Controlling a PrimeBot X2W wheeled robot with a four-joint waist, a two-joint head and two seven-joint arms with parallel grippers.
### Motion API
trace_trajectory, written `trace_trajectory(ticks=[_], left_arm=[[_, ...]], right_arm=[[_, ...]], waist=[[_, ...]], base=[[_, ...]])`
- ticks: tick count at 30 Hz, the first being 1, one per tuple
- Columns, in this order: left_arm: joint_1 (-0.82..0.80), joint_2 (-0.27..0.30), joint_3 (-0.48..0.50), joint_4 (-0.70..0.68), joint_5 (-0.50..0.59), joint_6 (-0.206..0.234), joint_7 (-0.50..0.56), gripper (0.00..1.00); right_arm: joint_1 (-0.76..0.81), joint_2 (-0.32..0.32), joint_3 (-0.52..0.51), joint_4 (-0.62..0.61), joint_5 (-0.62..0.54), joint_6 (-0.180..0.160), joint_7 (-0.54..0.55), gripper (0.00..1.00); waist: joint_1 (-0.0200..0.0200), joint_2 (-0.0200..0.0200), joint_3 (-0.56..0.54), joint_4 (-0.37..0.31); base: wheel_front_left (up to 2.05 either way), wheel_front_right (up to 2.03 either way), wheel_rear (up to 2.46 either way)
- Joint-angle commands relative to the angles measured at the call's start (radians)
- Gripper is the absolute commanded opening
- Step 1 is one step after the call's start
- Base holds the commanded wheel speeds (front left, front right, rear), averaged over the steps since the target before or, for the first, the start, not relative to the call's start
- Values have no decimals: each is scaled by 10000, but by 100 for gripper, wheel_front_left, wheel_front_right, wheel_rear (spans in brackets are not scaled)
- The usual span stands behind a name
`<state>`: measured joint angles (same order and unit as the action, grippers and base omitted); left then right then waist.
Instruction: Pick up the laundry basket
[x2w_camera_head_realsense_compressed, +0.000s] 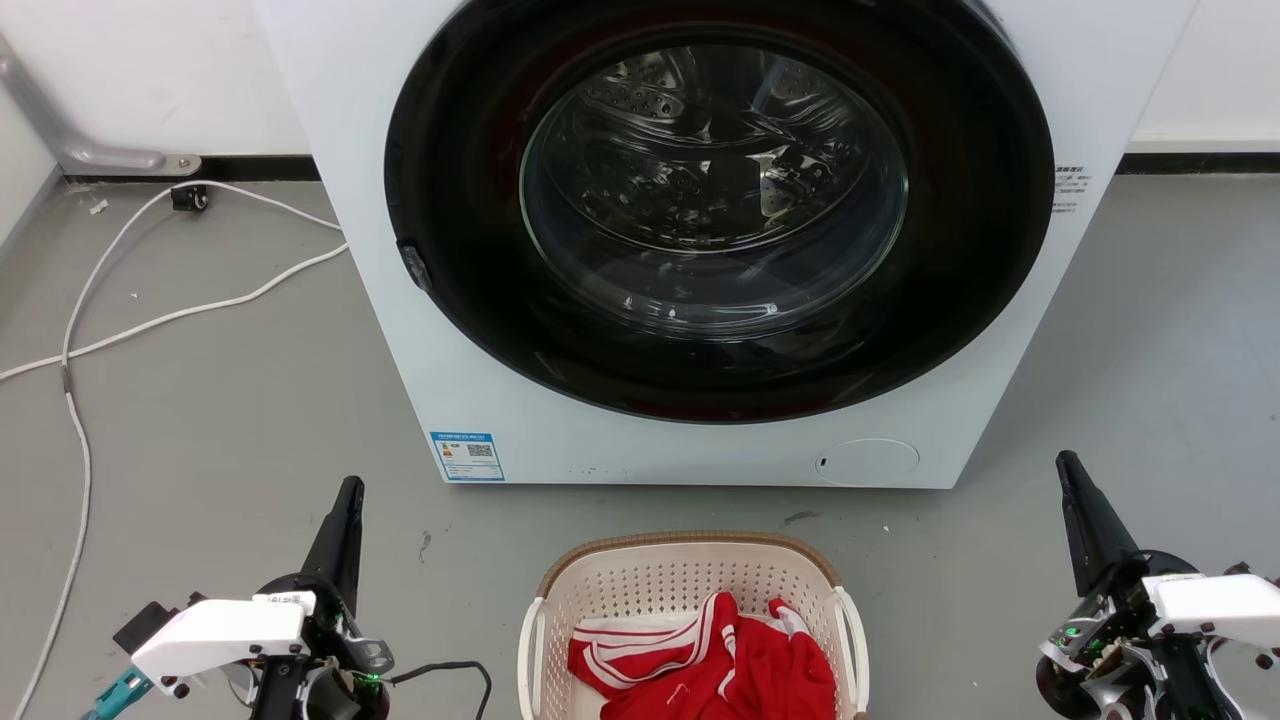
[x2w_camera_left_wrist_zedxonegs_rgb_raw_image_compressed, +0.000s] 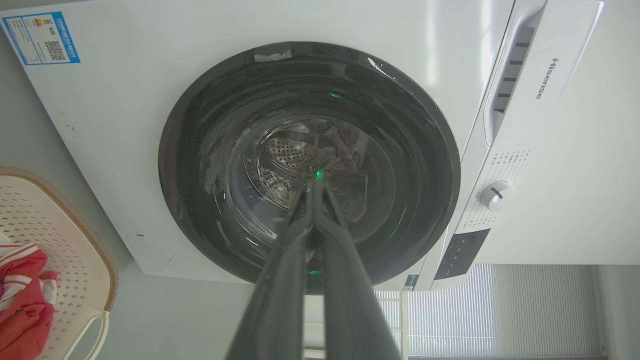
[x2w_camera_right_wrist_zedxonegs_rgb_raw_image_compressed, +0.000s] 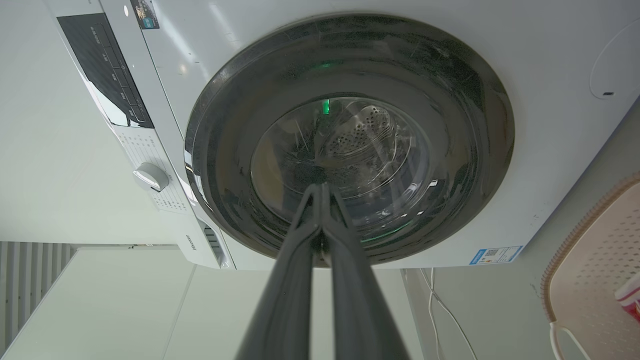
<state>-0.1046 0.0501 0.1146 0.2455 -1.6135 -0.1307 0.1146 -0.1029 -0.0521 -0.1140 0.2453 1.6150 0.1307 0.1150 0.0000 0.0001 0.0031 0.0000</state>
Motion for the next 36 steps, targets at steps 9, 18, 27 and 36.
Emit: trace_trajectory(ticks=[9, 18, 27, 36], left_arm=[[-90, -9, 13, 7, 13, -18, 13, 0], [-90, -9, 13, 7, 13, -18, 12, 0], [-1, 0, -2, -1, -1, 0, -1, 100], [84, -22, -409, 21, 56, 2, -329, 100]], right_arm=[[-123, 29, 4, 5, -43, 0, 3, 0], [-123, 29, 4, 5, -43, 0, 2, 0], [0, 0, 0, -2, -1, 0, -2, 100], [270, 3, 164, -50, -141, -2, -312, 100]], waist=[[0, -1, 0, 0], [0, -1, 0, 0], [0, -1, 0, 0], [1, -1, 9, 5]], base=[[0, 0, 0], [0, 0, 0], [0, 0, 0], [0, 0, 0]])
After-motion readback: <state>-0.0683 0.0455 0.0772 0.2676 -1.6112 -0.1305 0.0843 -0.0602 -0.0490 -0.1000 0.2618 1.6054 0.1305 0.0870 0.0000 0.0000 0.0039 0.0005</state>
